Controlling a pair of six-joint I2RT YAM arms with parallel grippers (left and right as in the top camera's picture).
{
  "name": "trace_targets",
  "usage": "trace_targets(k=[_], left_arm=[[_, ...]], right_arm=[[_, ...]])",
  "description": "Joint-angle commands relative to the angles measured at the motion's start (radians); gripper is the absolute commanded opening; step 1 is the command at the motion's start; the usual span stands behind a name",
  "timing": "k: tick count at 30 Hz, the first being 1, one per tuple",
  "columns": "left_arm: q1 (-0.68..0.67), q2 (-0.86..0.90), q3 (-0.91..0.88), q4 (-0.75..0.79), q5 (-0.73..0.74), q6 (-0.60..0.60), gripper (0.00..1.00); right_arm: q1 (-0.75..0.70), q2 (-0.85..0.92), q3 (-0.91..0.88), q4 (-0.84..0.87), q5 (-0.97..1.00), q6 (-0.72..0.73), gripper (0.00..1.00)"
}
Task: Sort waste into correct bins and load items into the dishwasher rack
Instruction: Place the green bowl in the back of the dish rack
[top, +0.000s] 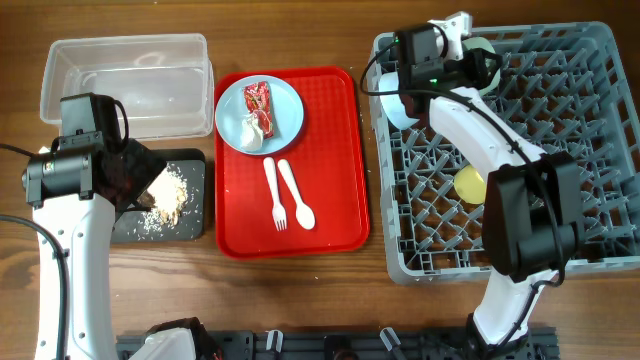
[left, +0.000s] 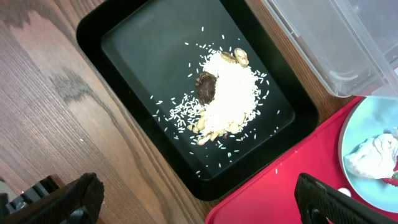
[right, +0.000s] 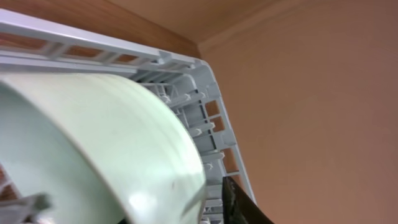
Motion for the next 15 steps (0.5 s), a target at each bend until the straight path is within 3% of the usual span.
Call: trace_targets(k=[1, 4, 8, 10, 12, 15], left_arm=[[0.005, -0.001, 0.003, 0.002, -0.002, 0.001, 1.00], [0.005, -0.001, 0.003, 0.002, -0.002, 0.001, 1.00], [0.005, -0.001, 0.003, 0.002, -0.002, 0.001, 1.00], [0.005, -0.001, 0.003, 0.002, -0.002, 0.001, 1.00], [0.005, -0.001, 0.003, 0.001, -0.002, 0.001, 1.00], [0.005, -0.001, 0.003, 0.002, -0.002, 0.001, 1.00]], right_arm=[[0.031, 0.018, 0.002, -0.021, -0.039, 0.041, 0.36], [0.041, -0.033, 0.002, -0.125, -0.137, 0.123, 0.50], [0.042, -0.218, 0.002, -0.305, -0.524, 0.202, 0.74], [0.042, -0.336, 0.002, -0.370, -0.748, 0.203, 0.80], [0.042, -0.459, 0.002, -0.408, -1.191, 0.247, 0.82], [0.055, -0.495, 0.002, -0.419, -1.560, 0.345, 0.82]])
